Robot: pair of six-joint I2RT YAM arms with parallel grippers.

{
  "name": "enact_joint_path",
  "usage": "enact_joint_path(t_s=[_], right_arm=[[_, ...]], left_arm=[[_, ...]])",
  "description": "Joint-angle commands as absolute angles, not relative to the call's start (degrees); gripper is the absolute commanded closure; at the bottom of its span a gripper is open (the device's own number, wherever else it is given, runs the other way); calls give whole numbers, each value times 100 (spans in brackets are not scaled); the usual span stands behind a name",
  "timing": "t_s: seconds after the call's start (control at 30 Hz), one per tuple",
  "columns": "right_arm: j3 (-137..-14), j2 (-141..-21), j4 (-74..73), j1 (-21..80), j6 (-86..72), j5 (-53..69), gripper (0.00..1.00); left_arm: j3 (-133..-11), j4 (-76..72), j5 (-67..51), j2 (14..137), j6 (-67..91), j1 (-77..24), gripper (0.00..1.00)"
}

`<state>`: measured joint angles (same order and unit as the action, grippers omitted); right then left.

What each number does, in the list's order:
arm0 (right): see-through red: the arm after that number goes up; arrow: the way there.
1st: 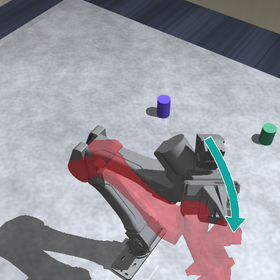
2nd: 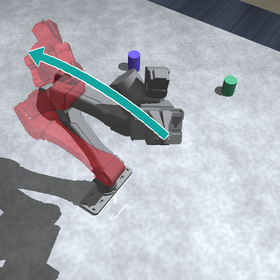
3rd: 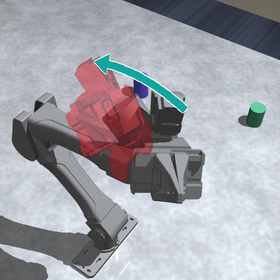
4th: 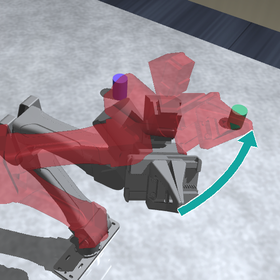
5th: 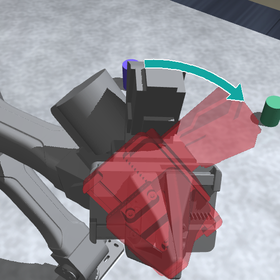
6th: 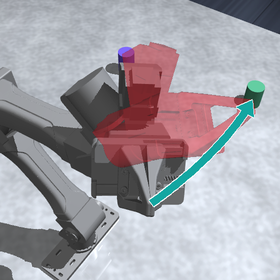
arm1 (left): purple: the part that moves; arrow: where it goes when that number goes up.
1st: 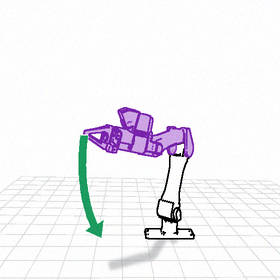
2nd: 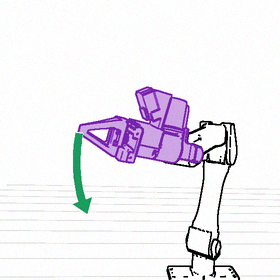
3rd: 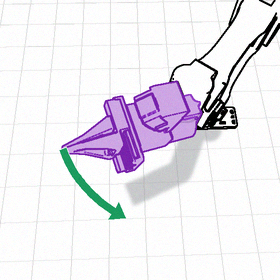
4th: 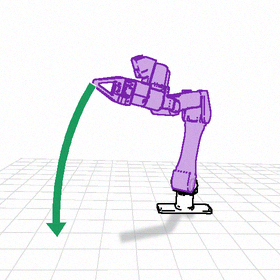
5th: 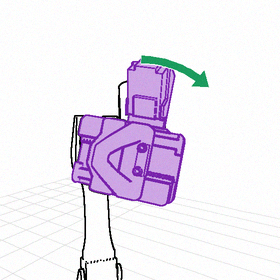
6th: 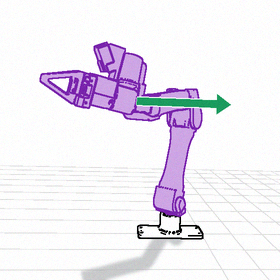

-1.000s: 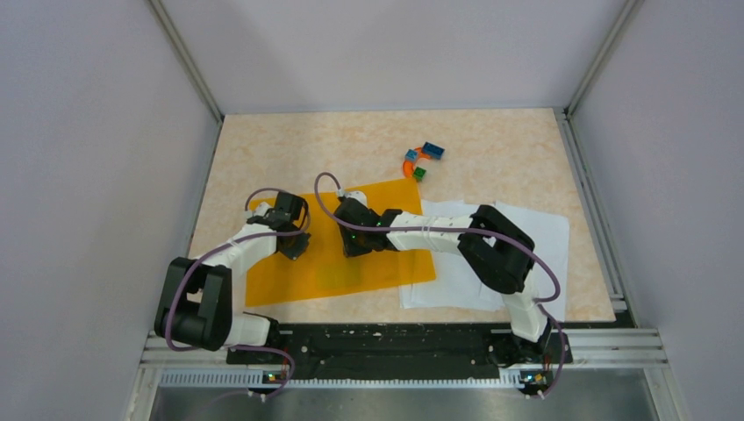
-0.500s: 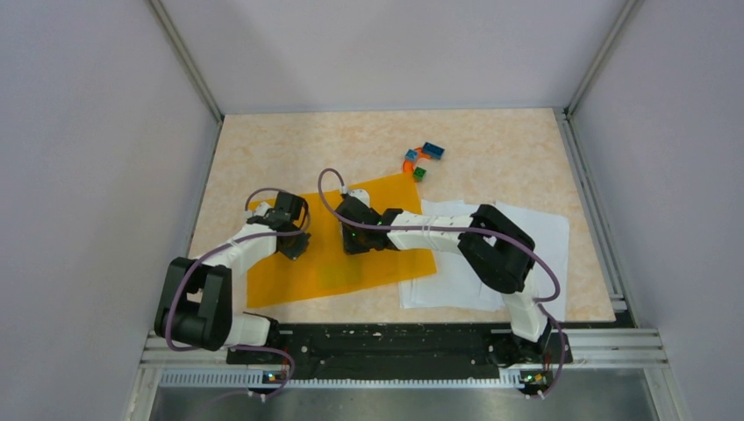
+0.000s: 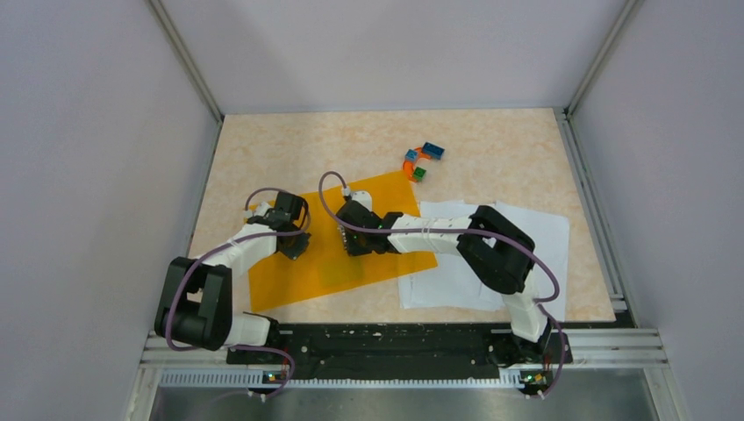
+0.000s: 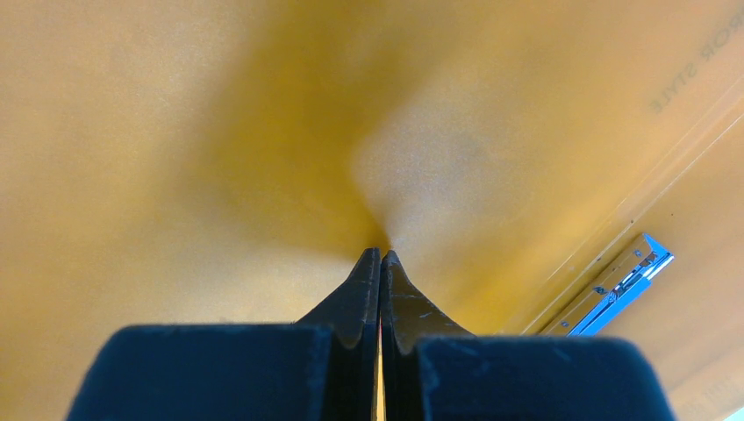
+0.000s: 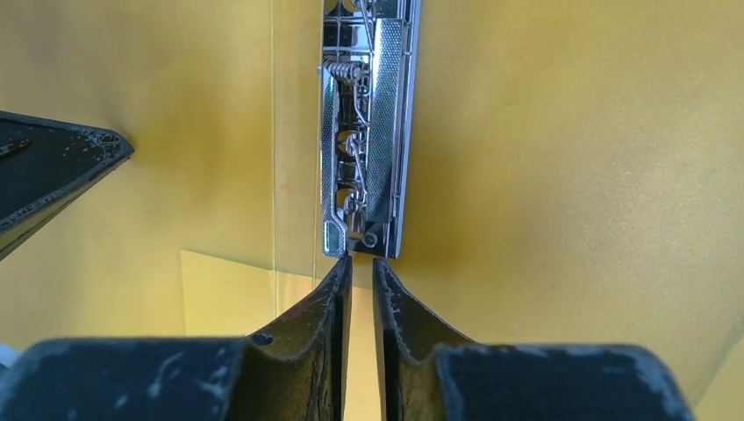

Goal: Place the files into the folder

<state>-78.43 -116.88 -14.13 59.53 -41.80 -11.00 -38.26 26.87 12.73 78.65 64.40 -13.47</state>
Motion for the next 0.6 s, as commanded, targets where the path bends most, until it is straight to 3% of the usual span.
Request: enact_joint_path(t_s=[0.0,0.2,0.57], right_arm=[[-7367,-11439,-1172,5936,-4232,-1086,83],[-7426,-10962,-996,5897,-4039,-976,76],[-8076,-11320,-1141,5897,-3896,-1023,76]], left_arm=[[-3573,3027,1189,8133,6369,-1327,100],[-3594,3050,1160,8025,6337,-1332,100],[-3619,3053,1141,8045,6319,-1336,100]])
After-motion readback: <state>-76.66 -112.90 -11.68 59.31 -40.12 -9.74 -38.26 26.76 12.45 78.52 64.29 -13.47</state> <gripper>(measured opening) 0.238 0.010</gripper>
